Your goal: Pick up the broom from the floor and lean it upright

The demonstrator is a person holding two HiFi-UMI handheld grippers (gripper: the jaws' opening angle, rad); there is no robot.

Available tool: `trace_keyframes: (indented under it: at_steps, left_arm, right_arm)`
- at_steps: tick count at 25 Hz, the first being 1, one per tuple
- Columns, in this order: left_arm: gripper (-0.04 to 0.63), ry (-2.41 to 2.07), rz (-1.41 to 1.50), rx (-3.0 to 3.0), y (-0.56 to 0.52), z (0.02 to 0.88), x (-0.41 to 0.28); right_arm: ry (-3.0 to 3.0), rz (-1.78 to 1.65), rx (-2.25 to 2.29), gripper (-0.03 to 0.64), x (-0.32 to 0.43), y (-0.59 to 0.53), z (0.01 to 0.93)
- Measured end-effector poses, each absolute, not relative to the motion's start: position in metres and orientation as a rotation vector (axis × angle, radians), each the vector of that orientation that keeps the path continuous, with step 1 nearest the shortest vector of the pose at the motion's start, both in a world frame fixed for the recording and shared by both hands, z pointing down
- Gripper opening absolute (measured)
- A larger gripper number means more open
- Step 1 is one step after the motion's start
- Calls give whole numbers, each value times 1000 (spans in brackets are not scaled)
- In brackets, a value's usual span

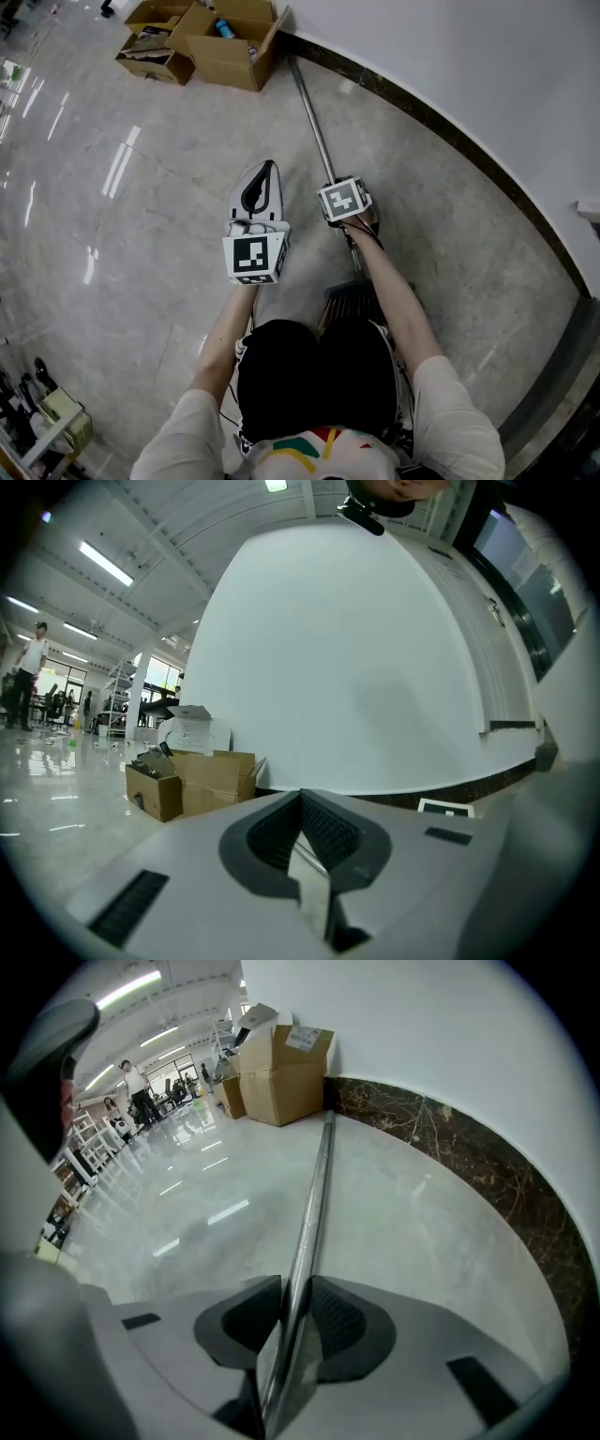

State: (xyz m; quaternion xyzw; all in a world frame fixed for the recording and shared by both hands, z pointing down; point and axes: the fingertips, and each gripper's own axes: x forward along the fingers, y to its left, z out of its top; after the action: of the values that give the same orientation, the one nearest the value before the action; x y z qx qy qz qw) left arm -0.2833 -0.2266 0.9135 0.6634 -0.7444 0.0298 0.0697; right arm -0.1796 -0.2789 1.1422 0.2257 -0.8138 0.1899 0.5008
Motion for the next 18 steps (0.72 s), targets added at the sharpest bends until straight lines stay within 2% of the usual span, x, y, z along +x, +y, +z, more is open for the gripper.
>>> trace_keyframes:
  at_steps: [7, 18]
  left_arm:
    - [44, -2267, 65, 2032, -231, 874, -283]
    - [44, -2304, -98, 2142, -280, 756, -270]
  right_arm:
    - [-2041, 567, 688, 95, -161, -280, 1105]
    - [-2365, 289, 948, 92, -137, -339, 909]
